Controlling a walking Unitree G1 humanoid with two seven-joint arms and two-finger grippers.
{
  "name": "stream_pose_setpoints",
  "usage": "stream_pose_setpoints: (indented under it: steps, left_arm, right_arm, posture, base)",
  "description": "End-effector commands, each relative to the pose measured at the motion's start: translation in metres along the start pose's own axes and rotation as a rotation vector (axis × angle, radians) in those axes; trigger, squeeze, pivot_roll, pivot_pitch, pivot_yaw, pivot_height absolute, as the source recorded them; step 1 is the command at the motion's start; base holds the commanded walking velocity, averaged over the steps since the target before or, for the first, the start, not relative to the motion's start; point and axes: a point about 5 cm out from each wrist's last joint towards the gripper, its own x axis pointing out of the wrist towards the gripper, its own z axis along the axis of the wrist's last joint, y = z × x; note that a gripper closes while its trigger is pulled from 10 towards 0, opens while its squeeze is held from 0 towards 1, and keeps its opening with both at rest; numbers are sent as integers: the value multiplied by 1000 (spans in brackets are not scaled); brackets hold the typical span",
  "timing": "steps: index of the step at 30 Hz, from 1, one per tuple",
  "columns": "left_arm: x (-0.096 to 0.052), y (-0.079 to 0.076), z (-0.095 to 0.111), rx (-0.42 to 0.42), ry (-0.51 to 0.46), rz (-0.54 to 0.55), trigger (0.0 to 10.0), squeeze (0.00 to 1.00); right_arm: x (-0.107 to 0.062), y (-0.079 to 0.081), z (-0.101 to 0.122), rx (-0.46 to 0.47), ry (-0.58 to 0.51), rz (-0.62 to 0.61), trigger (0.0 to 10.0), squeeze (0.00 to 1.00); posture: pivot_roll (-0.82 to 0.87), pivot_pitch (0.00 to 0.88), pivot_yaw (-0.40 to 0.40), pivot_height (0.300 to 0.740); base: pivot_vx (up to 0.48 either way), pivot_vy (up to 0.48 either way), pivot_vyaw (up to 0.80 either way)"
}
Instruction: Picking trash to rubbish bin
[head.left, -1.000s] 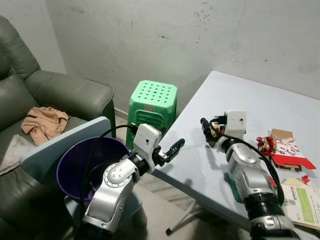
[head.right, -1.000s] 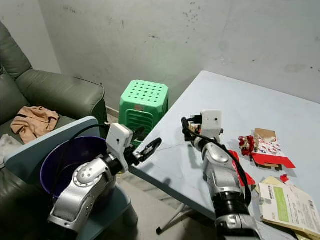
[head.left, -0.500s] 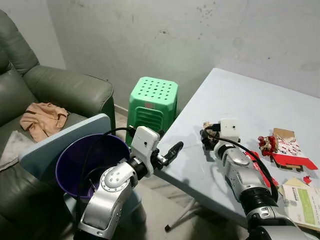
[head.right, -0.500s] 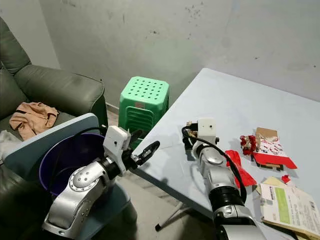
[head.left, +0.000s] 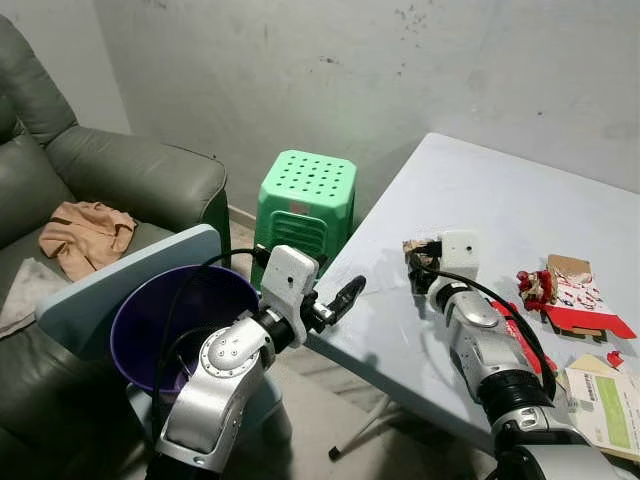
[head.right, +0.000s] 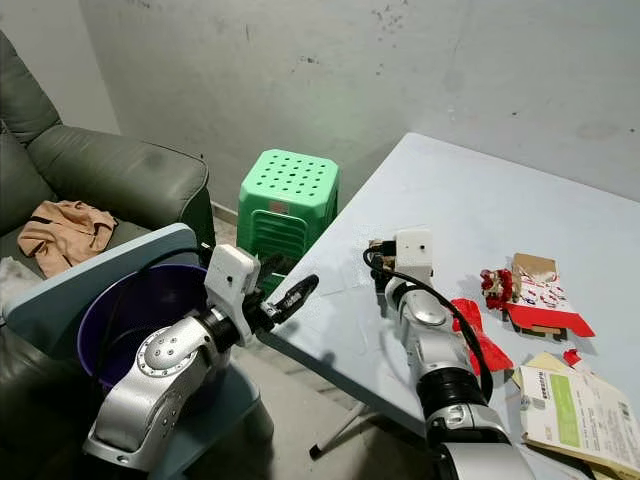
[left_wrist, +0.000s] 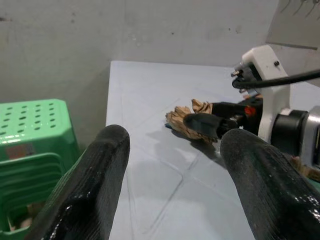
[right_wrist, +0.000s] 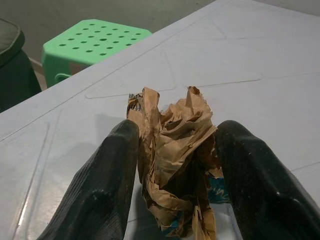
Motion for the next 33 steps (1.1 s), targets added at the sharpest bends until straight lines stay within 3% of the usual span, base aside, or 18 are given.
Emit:
stream_pose_setpoints:
  steps: [1, 19, 21, 22, 25, 33]
  left_arm:
    - [4, -1, 2, 5, -6, -2, 10000, 0]
    - [9, 6, 2, 29, -26, 17, 10000, 0]
    - [10, 10, 0, 39, -14, 51, 10000, 0]
    - [11, 21, -3, 79, 11, 137, 10000, 0]
    - [13, 32, -3, 105, 16, 222, 10000, 0]
    - [14, 54, -2, 92, 27, 359, 10000, 0]
  right_arm:
    - [2, -7, 6, -1, -14, -22, 0, 0]
    - [-6, -9, -5, 8, -29, -35, 0, 0]
    - [-7, -9, -5, 18, -34, -38, 0, 0]
    - [-8, -8, -5, 22, -46, -45, 0, 0]
    - [-10, -8, -3, 29, -65, -54, 0, 0]
    - [-24, -4, -1, 49, -158, -27, 0, 0]
  posture:
    - [12, 0, -83, 740]
    - [24, 0, -90, 740]
    - [22, 0, -88, 740]
    - [24, 0, -86, 740]
    - [21, 0, -85, 740]
    - [24, 0, -83, 740]
  base:
    - [0, 0, 0]
    - [0, 0, 0]
    - [0, 0, 0]
    - [0, 0, 0]
    - [0, 0, 0]
    - [0, 0, 0]
